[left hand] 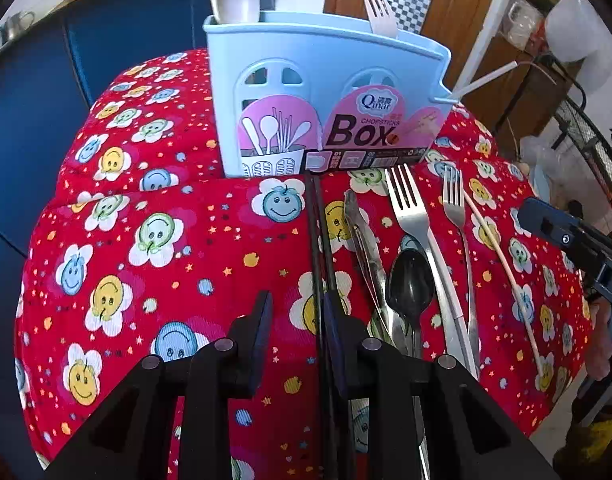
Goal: Organize utensils
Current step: 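Grasp a black chopstick with the left tool while the right tool grasps a wooden chopstick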
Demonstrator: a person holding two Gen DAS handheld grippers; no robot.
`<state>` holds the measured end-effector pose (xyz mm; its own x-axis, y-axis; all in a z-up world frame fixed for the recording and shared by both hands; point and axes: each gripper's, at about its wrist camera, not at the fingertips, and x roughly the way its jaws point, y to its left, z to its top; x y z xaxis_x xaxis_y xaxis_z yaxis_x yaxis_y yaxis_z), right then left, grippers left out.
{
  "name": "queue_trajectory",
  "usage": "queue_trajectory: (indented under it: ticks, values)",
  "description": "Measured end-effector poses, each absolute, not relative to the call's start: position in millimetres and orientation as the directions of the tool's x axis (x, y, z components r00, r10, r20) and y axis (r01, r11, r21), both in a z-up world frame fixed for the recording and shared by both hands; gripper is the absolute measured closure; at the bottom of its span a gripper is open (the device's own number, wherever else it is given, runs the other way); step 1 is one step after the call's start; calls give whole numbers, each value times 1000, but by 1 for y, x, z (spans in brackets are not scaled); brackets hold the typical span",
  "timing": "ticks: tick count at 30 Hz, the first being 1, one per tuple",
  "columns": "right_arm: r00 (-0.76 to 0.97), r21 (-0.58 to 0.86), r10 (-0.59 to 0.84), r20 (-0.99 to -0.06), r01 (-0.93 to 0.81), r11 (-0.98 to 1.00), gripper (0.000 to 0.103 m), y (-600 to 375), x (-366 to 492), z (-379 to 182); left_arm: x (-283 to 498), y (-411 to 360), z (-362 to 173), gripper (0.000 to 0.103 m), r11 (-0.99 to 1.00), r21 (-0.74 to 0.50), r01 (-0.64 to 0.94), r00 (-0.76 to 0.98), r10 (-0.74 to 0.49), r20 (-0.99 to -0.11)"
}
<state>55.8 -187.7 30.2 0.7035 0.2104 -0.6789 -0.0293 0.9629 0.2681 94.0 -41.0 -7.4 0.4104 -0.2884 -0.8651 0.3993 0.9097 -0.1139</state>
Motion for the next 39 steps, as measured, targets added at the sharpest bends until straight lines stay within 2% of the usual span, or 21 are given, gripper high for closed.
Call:
queue_trajectory:
  ticks: [12,18,21,25,27,32,39]
  values:
    - [688,245,190,-700,-19,969,68,-191,60,31,119,-56,-9,73,896,-39,442,353,-214,-911]
    - [642,234,196,-742,-26,972,68,-191,70,28,134,-57,-7,76,894,-72,442,314,-230,-921]
    - [608,229,200,-768,-32,973,68,-191,78,27,143,-60,-7,79,891,-70,449,292,-220,-931]
    - [564,208,194,-803,-40,977,68,-191,88,27,148,-66,-8,92,886,-50,461,290,-203,-935]
    - [536,202,195,-822,-46,978,68,-190,92,24,151,-62,-8,97,894,-76,442,287,-221,-932]
    - [457,192,199,-867,-62,979,68,-187,101,16,155,-41,-8,98,900,-190,391,284,-314,-906]
    - [335,173,192,-923,-84,981,68,-183,111,6,146,-10,0,98,899,-270,343,331,-385,-861]
